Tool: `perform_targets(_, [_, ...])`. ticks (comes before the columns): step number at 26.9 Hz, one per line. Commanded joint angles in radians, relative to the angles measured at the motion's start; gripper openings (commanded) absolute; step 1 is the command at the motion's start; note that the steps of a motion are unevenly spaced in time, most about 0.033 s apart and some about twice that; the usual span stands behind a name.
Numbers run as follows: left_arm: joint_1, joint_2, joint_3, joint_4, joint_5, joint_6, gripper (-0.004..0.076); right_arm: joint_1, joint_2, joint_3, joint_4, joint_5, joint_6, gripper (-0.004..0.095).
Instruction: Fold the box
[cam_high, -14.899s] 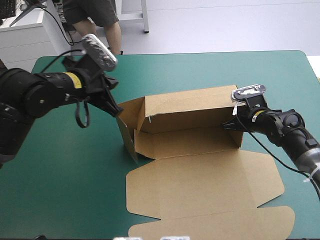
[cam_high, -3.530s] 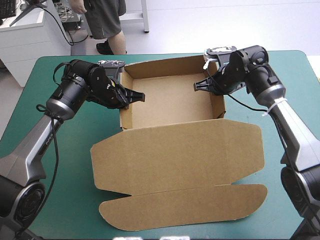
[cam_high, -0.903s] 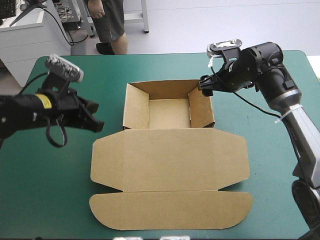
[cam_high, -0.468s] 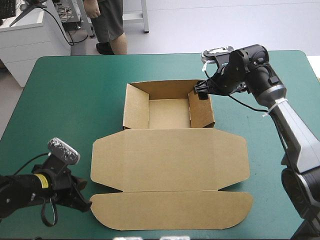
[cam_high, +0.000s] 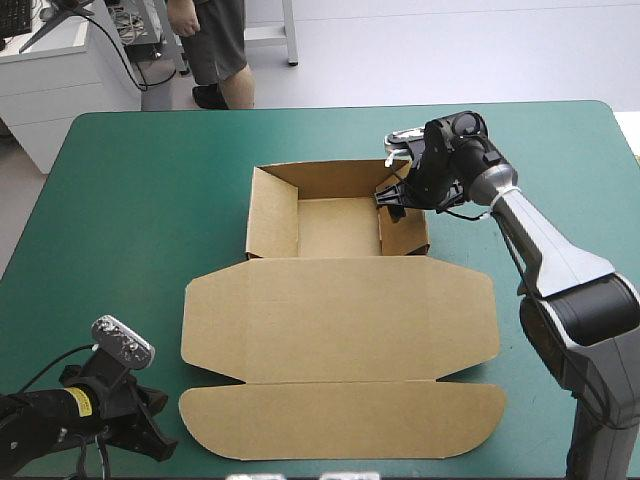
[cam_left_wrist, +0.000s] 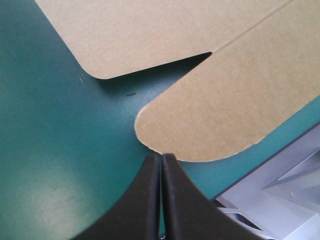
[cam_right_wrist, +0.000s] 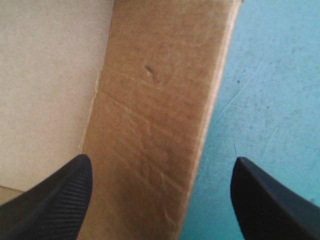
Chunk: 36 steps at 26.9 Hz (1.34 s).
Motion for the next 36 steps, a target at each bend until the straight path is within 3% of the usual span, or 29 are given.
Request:
perform_targets(1, [0.000,0.000,-0.024,-0.022,-0.013,-0.001,-0.0008,-0.003,-0.028,-0.026,0.002,-0.030,-0.006,0.0574])
perform_targets(4, [0.000,0.000,-0.024,-0.022,-0.013,-0.001,-0.0008,-0.003,-0.014,-0.026,0.002,-0.030,0.002,0.0413])
perform_targets(10, [0.000,0.000,-0.024,-0.022,-0.013,-0.001,-0.0008,-0.003,-0.005,-0.026,0.002,-0.039,0.002,-0.0023])
perform_targets(16, [0.000,0.000,-0.024,-0.024,-0.015,-0.003,-0.0008,-0.003,-0.007,-0.032,-0.017,-0.041,-0.009,-0.0019])
perform_targets(20, [0.000,0.000,-0.024,-0.024,-0.025,-0.003,-0.0008,-0.005,-0.007,-0.081,-0.117,-0.028,-0.020,-0.0019])
perform_targets(26, [0.000,0.000,-0.024,-0.027,-0.046,-0.003,-0.0008,-0.084,-0.009,-0.222,-0.126,-0.013,-0.070,-0.0019])
perform_targets(30, [0.000,0.000,-0.024,-0.027,-0.046,-0.003,-0.0008,-0.207,-0.009,-0.340,-0.132,0.024,-0.114,-0.0019])
perform_targets(36, [0.000,0.000,-0.024,-0.023,-0.048,-0.003,-0.0008,-0.498,0.002,-0.378,-0.051,0.028,-0.138,-0.0019])
